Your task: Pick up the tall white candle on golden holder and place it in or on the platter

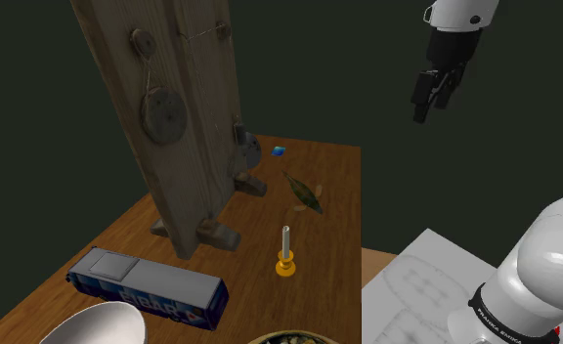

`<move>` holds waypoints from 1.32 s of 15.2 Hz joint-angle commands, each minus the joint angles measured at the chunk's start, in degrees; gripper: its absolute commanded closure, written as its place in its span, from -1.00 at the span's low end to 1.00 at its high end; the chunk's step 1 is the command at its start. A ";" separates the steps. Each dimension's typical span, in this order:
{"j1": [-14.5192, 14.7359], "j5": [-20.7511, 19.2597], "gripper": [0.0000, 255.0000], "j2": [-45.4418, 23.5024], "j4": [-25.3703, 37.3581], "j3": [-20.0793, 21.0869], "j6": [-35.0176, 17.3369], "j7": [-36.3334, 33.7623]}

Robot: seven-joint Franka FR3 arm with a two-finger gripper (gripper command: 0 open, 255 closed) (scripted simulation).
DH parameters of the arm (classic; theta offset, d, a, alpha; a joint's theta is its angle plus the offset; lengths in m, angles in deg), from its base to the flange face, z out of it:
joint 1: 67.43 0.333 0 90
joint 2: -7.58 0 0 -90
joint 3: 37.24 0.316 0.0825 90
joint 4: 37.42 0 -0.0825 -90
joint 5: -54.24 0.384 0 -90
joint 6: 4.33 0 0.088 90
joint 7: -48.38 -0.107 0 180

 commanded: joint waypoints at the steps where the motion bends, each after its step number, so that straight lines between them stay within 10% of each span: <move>1: 0.00 0.00 -1.00 0.00 0.00 0.00 0.00 0.00; 20: 6.40 13.88 -1.00 -14.22 -8.52 19.43 -24.21 -21.10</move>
